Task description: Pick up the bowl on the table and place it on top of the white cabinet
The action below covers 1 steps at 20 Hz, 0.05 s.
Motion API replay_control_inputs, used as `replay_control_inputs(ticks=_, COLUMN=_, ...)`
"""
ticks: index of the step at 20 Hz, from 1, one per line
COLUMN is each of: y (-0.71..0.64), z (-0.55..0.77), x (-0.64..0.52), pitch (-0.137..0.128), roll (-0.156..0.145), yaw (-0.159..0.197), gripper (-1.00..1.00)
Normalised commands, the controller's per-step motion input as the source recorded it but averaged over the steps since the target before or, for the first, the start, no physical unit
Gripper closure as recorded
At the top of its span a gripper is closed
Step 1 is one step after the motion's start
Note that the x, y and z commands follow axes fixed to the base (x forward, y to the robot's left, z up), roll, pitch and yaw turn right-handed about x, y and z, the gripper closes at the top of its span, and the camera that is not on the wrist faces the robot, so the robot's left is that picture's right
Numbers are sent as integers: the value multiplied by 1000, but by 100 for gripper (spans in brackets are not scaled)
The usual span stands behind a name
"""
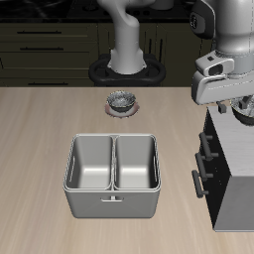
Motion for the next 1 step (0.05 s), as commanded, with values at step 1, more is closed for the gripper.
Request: replay_control_inputs(ticks=1, y=-52, z=5, x=-2, pitch=20, roll=3, yaw=-36, gripper=-100)
